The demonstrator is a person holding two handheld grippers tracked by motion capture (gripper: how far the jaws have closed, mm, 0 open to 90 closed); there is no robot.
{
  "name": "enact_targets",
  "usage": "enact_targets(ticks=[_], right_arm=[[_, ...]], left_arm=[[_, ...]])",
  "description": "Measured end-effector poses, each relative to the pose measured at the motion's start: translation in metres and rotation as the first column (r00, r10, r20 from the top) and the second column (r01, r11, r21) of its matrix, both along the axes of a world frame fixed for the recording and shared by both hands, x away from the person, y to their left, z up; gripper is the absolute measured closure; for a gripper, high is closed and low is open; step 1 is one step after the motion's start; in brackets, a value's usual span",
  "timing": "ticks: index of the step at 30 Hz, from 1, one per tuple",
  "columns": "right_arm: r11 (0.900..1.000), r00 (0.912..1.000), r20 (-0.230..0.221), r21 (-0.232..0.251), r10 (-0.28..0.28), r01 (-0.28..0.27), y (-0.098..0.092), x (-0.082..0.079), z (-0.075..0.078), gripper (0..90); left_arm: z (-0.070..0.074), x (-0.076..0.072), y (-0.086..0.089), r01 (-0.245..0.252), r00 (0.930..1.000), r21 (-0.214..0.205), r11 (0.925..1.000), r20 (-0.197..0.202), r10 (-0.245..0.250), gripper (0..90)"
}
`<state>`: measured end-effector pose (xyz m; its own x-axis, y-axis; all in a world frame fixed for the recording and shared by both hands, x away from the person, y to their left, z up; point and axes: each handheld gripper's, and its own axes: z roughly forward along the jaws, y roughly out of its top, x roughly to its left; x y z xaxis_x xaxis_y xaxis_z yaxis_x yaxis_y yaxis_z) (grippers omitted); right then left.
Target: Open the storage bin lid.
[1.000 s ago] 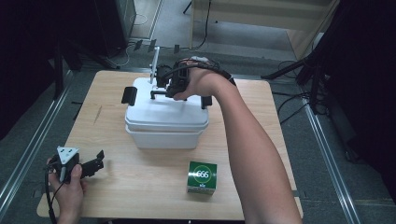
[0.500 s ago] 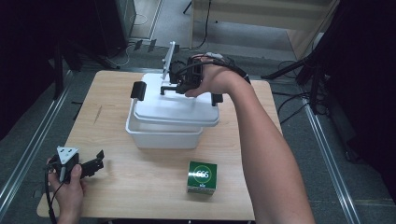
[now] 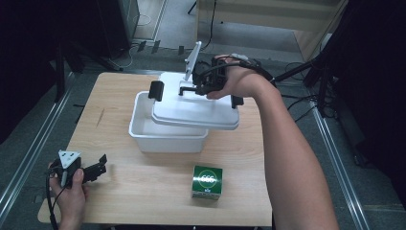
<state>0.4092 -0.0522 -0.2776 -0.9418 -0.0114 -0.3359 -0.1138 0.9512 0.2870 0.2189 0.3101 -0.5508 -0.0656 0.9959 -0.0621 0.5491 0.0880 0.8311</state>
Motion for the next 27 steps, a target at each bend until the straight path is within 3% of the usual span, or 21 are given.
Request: enact_targets(ticks=[11,27], right_arm=[[0.9994,0.9991,0.026,0.013,-0.032,0.032,-0.039,-0.001,0.008,85.3],[0.9941,0.9941,0.024,0.025,-0.106,0.105,-0.096,-0.006,0.002,85.4]], left_arm=[[0.0,0.0,0.0,0.002,1.0,0.002,1.0,-0.002,-0.002,2.3],[0.0,-0.001,-0.002,-0.008,0.9999,0.015,0.9999,0.008,0.008,2.3]])
